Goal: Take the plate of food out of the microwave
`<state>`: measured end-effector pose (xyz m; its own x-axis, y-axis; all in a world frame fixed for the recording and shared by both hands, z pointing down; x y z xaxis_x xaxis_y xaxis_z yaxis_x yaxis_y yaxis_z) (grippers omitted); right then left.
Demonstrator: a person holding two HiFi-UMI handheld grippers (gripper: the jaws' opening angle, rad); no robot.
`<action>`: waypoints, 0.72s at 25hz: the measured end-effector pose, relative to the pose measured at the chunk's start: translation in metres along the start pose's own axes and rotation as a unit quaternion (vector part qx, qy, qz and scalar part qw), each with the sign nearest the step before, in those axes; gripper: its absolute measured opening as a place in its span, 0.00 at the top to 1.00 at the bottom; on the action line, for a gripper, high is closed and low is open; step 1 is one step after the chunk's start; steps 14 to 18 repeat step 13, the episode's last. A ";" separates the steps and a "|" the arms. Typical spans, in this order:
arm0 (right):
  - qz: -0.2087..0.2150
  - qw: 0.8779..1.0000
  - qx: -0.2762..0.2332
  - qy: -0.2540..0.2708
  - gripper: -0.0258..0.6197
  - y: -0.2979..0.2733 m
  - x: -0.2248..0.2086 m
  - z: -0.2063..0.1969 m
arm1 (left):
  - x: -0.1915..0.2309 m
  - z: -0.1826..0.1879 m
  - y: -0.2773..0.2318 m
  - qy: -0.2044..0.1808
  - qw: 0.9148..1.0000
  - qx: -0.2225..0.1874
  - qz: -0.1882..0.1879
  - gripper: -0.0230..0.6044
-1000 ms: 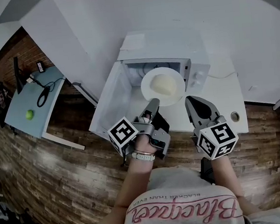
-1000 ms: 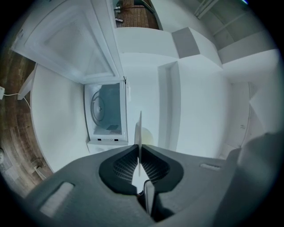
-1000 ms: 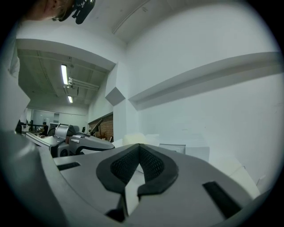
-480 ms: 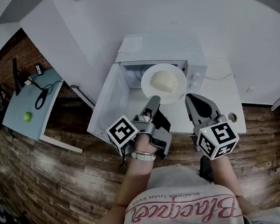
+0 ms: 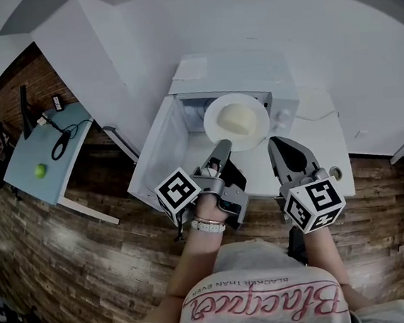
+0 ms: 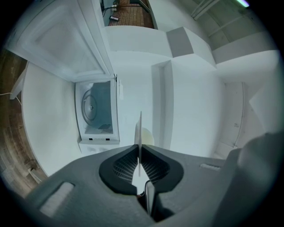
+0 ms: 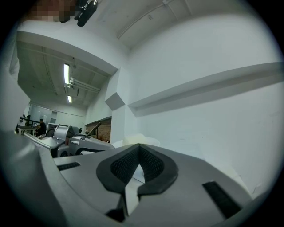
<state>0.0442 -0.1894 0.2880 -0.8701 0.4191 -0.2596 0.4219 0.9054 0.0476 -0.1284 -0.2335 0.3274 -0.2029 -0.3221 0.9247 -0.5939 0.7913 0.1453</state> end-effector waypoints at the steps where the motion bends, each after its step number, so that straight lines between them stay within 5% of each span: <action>1: 0.000 1.000 -0.001 0.000 0.94 -0.001 0.000 0.001 | -0.001 0.001 -0.001 -0.001 1.000 0.000 -0.001 0.93; 18: -0.006 1.000 -0.003 -0.001 0.94 -0.007 -0.005 0.002 | -0.003 0.004 -0.011 -0.001 1.000 0.003 -0.008 0.93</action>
Point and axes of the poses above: the fingertips, and each gripper's own axes: y backward along the fingers, x to its left, z out of its top, the point moved 7 cm from there along y, backward along the fingers, and after that the axes turned 14 degrees about -y, right-handed, at the moved point
